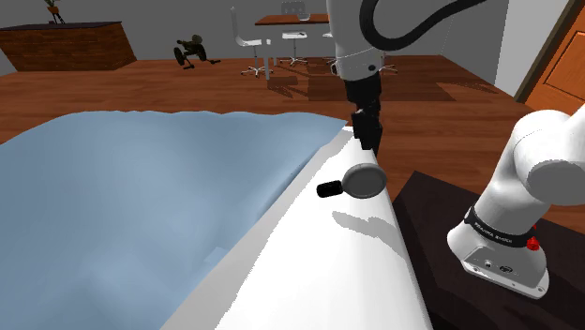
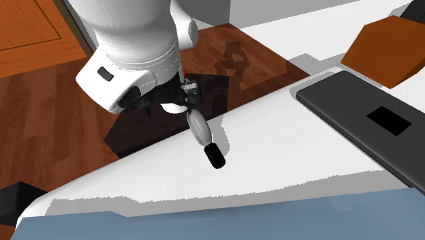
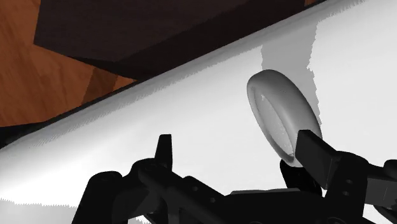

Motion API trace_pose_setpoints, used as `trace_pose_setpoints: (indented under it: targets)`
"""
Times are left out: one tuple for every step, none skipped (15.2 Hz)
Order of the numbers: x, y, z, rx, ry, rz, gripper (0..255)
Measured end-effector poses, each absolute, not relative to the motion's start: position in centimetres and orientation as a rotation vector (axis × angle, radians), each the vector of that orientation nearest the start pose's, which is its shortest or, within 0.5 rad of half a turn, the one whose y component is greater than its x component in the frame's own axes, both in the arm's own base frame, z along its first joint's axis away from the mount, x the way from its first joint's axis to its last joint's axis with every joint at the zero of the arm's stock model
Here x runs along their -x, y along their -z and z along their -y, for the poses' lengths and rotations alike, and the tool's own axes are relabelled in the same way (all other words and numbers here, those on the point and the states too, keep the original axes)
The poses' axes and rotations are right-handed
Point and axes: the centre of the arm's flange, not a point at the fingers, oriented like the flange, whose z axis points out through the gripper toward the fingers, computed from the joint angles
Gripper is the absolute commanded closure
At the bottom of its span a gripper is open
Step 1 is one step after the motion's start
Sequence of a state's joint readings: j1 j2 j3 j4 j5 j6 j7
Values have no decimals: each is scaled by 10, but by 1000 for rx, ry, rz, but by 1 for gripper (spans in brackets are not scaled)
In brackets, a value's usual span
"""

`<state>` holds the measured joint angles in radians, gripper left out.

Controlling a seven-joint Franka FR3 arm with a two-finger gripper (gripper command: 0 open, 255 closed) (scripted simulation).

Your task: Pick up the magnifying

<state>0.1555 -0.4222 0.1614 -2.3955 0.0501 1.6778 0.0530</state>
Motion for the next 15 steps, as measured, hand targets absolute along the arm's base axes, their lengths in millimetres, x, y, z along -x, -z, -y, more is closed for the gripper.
trace_pose_setpoints:
  targets:
    - [-368, -443, -137, 3155, -472, 399, 0]
    - [-370, -438, -150, 3154, -478, 437, 0]
    - [-375, -431, -163, 3152, -482, 476, 0]
    - [-376, -425, -176, 3149, -488, 515, 0]
    - [-378, -417, -184, 3146, -493, 554, 0]
    - [-378, -409, -198, 3142, -498, 593, 0]
    - [-379, -403, -211, 3138, -503, 632, 0]
    - [-382, -398, -221, 3134, -507, 667, 0]
    - [-382, -391, -230, 3131, -510, 686, 0]
    - [-383, -384, -233, 3129, -511, 695, 0]
    - [-383, -379, -235, 3129, -512, 699, 0]
    - [-384, -373, -235, 3128, -512, 702, 0]
    - [-383, -368, -234, 3128, -512, 703, 0]
    - [-384, -363, -234, 3128, -512, 703, 0]
    - [-384, -358, -235, 3128, -512, 704, 0]
